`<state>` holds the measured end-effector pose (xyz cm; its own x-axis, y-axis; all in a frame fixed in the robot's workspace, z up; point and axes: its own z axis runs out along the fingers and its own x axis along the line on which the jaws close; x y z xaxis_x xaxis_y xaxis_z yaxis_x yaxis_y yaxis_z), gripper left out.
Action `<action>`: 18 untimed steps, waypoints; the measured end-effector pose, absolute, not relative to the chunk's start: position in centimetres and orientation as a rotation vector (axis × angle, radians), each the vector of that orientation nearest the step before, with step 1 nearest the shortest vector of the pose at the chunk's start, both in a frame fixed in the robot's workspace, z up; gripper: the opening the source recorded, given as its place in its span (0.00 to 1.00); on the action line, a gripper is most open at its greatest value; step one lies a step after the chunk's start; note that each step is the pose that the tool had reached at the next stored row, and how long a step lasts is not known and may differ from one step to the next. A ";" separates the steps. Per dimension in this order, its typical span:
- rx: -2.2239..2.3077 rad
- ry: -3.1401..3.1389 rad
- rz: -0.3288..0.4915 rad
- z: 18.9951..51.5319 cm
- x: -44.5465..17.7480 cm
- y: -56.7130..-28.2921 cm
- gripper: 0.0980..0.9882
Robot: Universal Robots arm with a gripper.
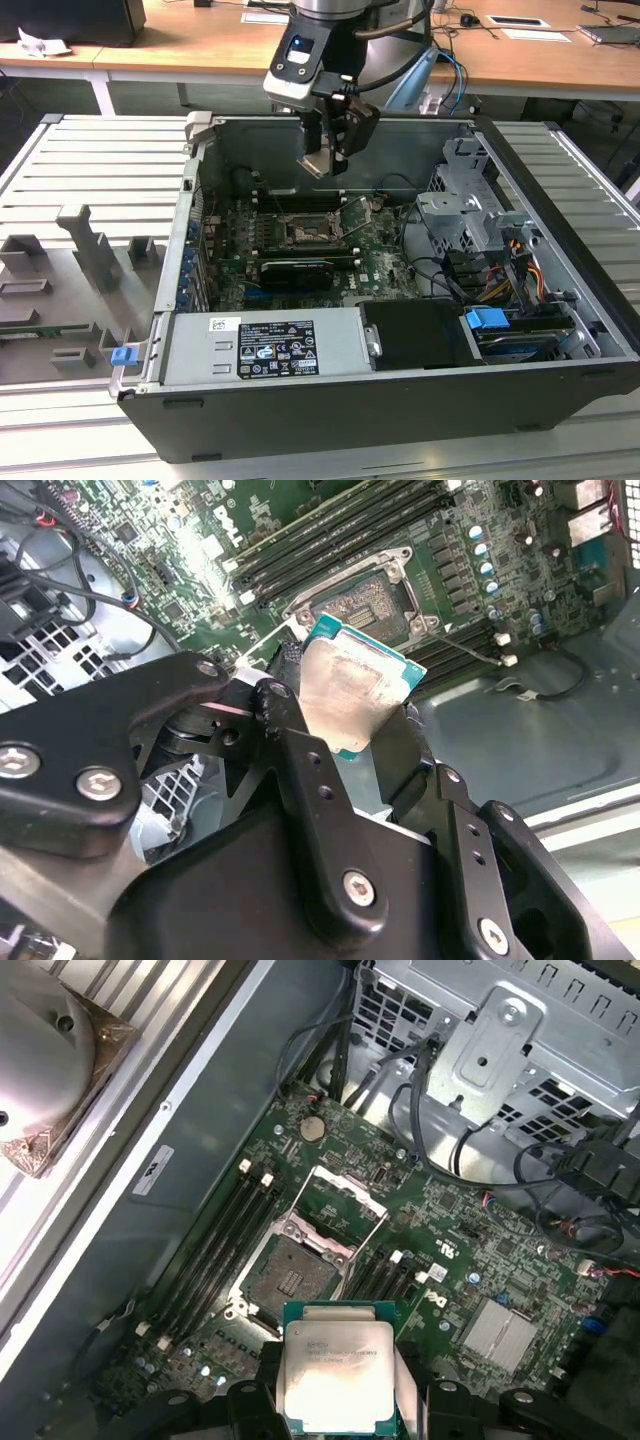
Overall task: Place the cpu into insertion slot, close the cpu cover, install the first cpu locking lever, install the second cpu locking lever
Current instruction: 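Place the cpu into insertion slot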
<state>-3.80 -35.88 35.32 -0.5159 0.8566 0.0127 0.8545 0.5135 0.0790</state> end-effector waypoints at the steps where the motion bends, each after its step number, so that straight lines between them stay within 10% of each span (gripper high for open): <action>1: 1.552 2.696 0.116 35.3 -3.8 -35.9 0.48; 18: 1.788 2.533 0.101 35.1 -3.7 -35.9 0.48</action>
